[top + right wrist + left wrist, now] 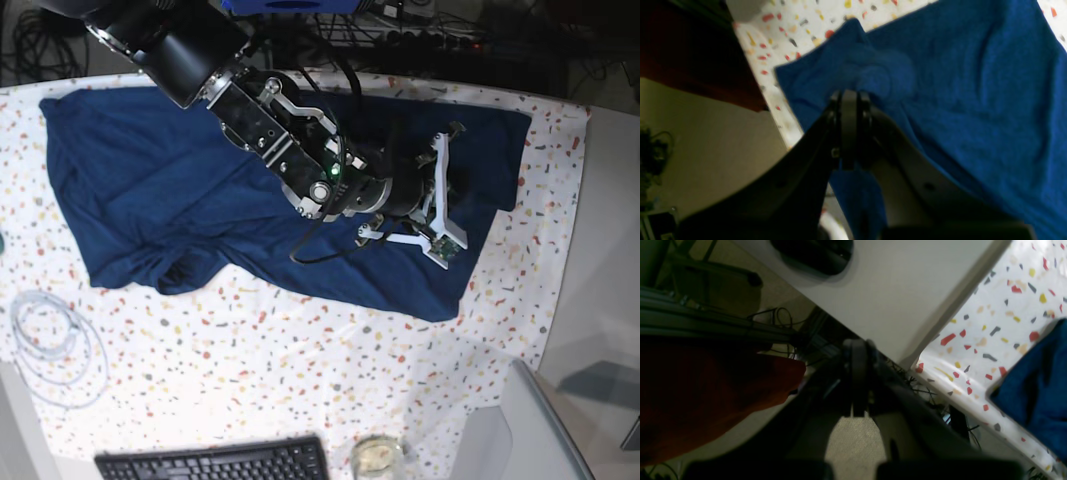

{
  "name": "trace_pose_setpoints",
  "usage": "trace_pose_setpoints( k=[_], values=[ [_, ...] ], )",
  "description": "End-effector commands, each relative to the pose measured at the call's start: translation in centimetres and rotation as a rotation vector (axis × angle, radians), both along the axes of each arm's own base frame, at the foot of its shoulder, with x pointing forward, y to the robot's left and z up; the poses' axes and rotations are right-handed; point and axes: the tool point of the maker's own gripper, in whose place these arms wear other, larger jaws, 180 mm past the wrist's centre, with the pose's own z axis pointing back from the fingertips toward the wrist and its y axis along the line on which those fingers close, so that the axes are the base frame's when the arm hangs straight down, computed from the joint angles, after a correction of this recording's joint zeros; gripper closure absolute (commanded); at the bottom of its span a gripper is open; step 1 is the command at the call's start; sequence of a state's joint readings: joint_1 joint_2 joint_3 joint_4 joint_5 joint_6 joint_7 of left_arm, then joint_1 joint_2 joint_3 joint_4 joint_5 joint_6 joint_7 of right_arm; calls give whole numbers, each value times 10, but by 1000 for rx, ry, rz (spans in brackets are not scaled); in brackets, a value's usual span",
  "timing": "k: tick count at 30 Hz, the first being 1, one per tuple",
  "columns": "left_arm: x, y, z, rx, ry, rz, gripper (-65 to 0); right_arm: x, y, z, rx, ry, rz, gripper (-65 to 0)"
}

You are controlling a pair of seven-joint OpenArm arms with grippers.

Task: Layout the t-shirt on the table in an organized manner, then fold the t-shirt properly
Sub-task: 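Reach the right gripper across the shirt toward the left gripper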

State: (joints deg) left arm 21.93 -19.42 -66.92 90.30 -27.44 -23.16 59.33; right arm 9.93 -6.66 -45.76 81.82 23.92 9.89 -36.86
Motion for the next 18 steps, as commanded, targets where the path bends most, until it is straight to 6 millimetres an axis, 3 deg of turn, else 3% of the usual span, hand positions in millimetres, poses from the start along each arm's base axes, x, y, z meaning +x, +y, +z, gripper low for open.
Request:
trace_pose_setpoints(
  k=[1,4,9,18],
  values=[
    [3,8,14,42,-13,-18,0,9,13,25,76,-36,3,0],
    [3,8,14,42,-11,-19,0,4,22,31,81,-49,47,0],
    [3,7,13,40,-10,-20,0,0,30,9,49,-33,69,0],
    [5,4,10,31,-14,-21,0,5,23,-23,21,3,28,0]
  ],
)
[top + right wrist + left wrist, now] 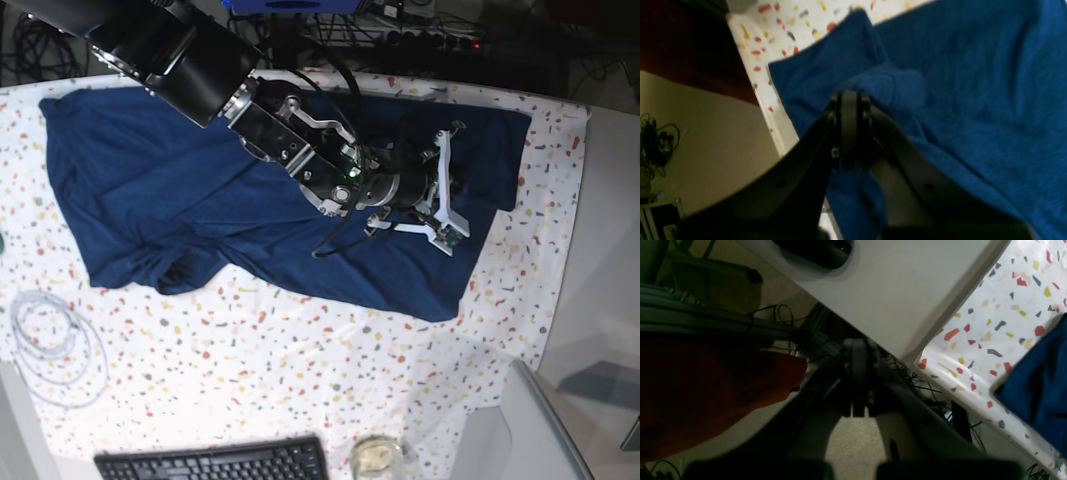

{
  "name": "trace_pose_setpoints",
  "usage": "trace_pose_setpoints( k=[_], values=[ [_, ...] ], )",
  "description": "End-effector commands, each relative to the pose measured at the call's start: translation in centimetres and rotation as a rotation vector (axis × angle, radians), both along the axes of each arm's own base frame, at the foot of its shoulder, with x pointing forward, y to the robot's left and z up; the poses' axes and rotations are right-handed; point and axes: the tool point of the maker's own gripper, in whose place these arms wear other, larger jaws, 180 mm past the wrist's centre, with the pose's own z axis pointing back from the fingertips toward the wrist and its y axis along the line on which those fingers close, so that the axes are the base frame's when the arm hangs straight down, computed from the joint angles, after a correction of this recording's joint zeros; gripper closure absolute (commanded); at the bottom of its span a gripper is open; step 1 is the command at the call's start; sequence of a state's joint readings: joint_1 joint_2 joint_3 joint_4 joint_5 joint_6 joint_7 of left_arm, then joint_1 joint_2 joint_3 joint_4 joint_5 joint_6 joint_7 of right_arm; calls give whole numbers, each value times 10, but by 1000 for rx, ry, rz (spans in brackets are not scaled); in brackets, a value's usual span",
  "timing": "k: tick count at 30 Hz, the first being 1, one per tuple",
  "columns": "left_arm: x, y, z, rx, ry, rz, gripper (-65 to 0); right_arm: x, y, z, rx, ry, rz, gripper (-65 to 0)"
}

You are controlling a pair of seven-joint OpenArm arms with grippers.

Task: Layout the t-shirt on the table in an organized manner, then fold the t-shirt properly
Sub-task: 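Reach the right gripper across the shirt toward the left gripper, then grasp the shirt corner with the left gripper and the hem with the right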

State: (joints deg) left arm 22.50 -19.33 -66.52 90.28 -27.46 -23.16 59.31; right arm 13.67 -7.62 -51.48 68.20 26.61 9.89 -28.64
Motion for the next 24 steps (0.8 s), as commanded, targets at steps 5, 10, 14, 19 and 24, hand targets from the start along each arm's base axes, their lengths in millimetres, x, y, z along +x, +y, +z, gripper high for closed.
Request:
trace_pose_setpoints(
  k=[5,10,14,19,24],
  values=[
    [23,-16,-3,0,-1,-90,0,7,12,19,58,-30,-5,-62],
    [49,-46,-21,-58,-9,-166,0,7,19,56,123,-101,27,-378],
    [77,-83,-26,-99,-55,-238,0,43,-48,88,96,-202,-61,-423],
    [109,-161,-36,-171,-90,-404,0,125,-208,96,18,-239,-493,-428],
    [135,-250,-56,-314,-130,-550,0,180,-351,62,-44,-105,-906,-428]
  ],
)
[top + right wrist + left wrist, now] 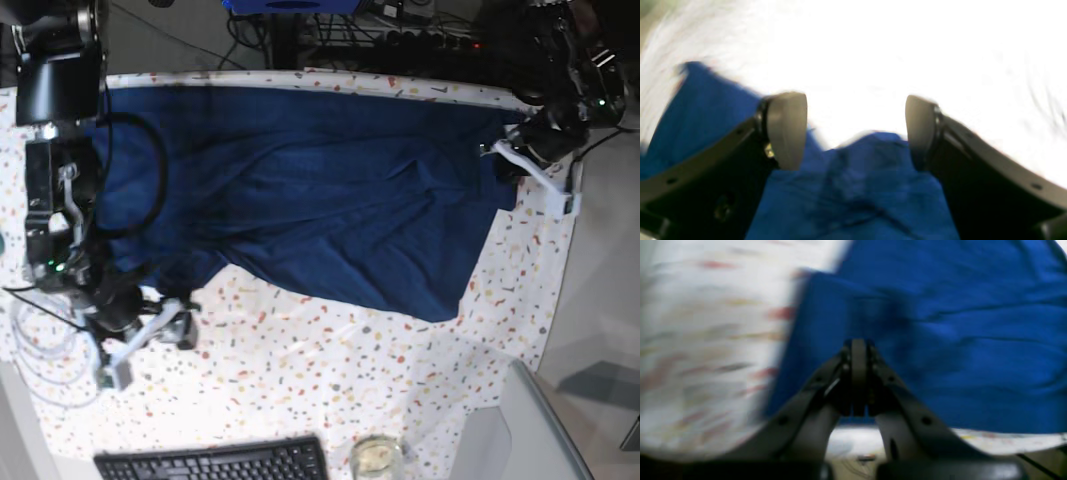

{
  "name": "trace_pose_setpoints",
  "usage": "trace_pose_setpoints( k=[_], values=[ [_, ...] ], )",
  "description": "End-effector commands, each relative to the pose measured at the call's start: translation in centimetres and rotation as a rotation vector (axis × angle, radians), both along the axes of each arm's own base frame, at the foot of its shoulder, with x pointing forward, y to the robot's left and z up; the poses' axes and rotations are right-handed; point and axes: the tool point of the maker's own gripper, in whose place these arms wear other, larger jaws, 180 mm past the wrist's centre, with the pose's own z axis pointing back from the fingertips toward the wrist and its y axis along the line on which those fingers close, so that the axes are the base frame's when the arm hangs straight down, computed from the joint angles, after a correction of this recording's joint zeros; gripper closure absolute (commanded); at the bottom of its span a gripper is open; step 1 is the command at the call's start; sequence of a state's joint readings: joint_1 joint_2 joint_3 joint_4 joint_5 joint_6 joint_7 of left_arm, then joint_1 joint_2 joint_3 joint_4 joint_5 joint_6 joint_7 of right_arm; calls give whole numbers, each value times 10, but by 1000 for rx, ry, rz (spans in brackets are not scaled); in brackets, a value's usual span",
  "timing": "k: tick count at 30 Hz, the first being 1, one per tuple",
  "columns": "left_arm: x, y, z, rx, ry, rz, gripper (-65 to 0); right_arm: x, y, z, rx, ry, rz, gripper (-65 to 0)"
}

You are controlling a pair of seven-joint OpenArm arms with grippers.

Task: Layout the t-shirt on the table in an organized manner, then fold the t-shirt properly
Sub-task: 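Grasp the shirt corner with the left gripper and the hem with the right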

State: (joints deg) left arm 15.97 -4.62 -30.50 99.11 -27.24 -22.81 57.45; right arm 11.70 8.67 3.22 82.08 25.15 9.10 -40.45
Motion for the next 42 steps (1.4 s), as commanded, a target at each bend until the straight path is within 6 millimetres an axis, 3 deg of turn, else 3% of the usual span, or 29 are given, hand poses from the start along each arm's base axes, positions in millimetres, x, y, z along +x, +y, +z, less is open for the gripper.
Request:
trace_pose_setpoints(
  k=[1,3,5,8,10,14,16,19,26,31,38,42],
  values=[
    [10,-7,7,-11,-54,-12,0,17,-16,11,5,-33,-22,-426],
    [13,-20,-2,-19,-64,-30,0,26,-41,-7,-40,33,-51,-426],
    [12,-25,-13,6,-59,-40,0,37,-53,-18,-96,60,-57,-426],
    [5,-22,-34,82,-19,-54,0,47,-57,-32,-190,77,-30,-426],
    [-2,-15,-43,122,7,-59,0,47,-46,-35,-286,80,40,-426],
    [-11,-12,-47,134,24,-61,0,40,10,-30,-412,19,285,-431],
    [-10,-11,-44,138,18,-62,0,36,26,-31,-439,13,347,-432],
    [-7,-11,-38,146,1,-65,0,35,27,-43,-488,77,385,-432],
    [3,-12,-23,162,-44,-71,0,33,6,-75,-589,219,424,-432],
    [7,-13,-10,179,-80,-77,0,23,4,-85,-641,281,463,-432],
    [8,-13,-22,162,-51,-69,0,16,10,-91,-653,301,491,-428],
    [2,-13,-35,147,-13,-64,0,1,16,-102,-672,333,547,-426]
  ],
)
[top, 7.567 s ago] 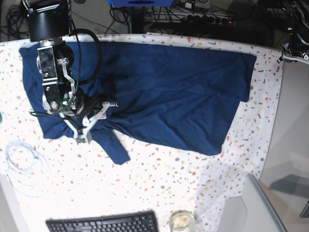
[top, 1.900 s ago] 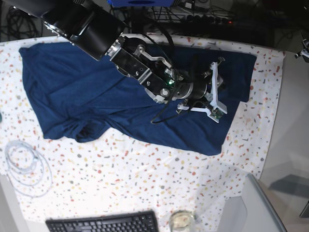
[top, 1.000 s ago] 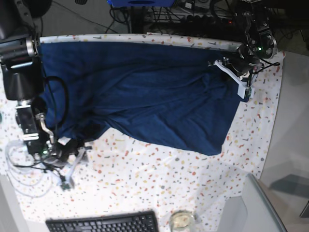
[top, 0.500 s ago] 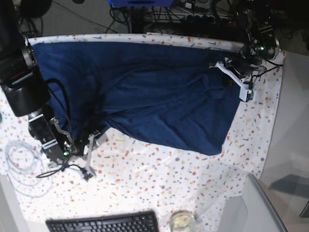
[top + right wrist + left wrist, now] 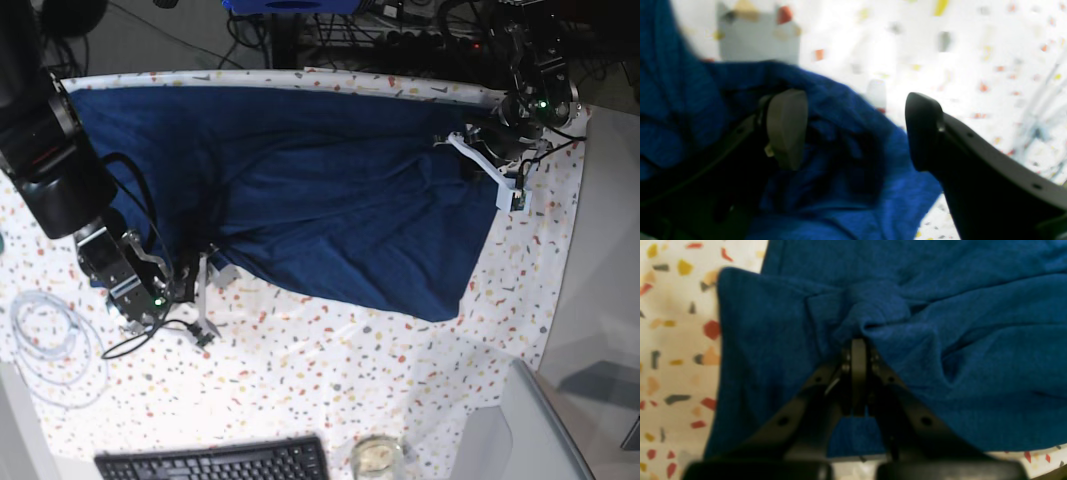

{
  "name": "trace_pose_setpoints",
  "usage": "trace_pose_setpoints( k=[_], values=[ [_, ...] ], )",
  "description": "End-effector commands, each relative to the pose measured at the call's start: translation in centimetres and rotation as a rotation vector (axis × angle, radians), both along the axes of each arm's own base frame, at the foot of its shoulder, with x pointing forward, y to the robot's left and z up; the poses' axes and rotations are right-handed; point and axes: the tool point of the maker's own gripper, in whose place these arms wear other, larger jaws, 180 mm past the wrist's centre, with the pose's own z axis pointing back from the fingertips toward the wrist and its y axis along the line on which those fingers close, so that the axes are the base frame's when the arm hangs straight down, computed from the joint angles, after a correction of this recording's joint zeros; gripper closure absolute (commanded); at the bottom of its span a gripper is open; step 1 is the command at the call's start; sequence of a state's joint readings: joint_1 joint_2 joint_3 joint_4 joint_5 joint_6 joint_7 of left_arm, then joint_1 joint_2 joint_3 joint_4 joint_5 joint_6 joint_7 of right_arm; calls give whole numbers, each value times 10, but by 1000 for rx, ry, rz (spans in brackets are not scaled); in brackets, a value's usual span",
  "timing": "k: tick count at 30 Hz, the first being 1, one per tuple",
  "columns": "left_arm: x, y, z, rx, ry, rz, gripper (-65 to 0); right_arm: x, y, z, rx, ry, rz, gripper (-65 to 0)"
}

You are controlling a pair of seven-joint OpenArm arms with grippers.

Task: Layout the t-shirt on the table in an organized manner, then fold the t-shirt properly
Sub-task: 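Grasp the shirt corner with the left gripper and the hem with the right, then pull the shirt hem with the right gripper away from the left gripper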

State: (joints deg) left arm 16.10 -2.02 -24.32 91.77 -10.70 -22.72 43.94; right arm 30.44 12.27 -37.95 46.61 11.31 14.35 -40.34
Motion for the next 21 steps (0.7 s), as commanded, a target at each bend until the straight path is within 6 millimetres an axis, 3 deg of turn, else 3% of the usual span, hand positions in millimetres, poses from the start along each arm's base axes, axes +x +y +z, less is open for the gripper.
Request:
trace_pose_setpoints(
  k=[1,10,16,19,21],
  values=[
    [4,2,5,2,-25,0,0,15,7,16,9,-26,27,-426],
    [-1,2,-4,-7,1,5,0,18,22,16,63,-45,68,-425],
    [-1,2,-4,-7,1,5,0,18,19,12,67,-44,59,-414],
    [-2,2,-5,-7,3,5,0,19,16,5,88,-56,49,-297],
    [-3,2,-5,-7,4,5,0,19,15,2,100,-65,43,-158]
  ],
)
